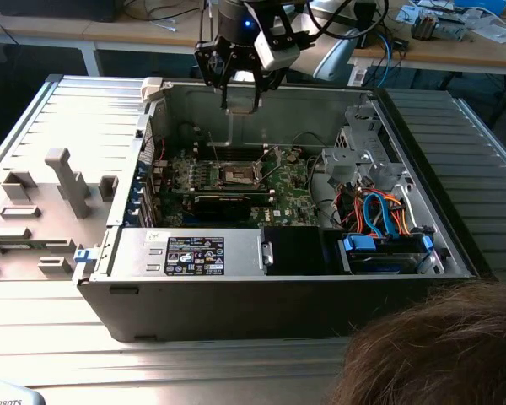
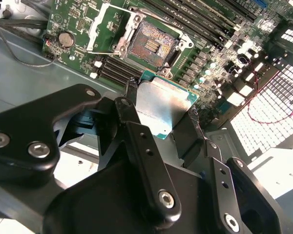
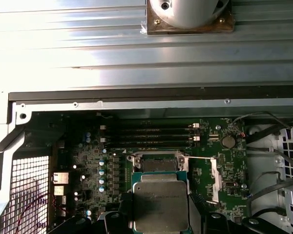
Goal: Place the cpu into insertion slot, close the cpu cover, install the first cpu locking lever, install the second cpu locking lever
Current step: 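Place the cpu into insertion slot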
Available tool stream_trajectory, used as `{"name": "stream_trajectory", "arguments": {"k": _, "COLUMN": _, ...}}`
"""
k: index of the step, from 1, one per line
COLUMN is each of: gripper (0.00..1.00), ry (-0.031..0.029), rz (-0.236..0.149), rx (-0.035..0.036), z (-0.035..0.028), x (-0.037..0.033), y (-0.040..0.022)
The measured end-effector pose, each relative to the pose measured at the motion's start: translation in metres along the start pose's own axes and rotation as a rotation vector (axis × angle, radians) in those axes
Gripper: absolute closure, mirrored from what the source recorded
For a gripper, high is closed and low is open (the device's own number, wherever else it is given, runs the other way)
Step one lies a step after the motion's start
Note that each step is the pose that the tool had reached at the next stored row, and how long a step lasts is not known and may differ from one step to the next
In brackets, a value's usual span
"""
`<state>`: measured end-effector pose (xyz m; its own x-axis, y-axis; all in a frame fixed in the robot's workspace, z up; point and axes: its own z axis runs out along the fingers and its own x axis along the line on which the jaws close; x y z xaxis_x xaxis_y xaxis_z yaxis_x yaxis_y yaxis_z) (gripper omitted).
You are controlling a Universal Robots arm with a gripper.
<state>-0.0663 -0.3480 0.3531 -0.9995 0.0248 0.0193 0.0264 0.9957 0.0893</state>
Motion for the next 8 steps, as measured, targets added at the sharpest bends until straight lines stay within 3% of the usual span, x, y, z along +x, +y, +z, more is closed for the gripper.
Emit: {"name": "stream_trajectory", "arguments": {"k": 8, "gripper": 0.46, "ry": 0.0, "rz": 0.0, "rx": 0.0, "z": 0.0013, "x": 0.0011, "y": -0.0001}}
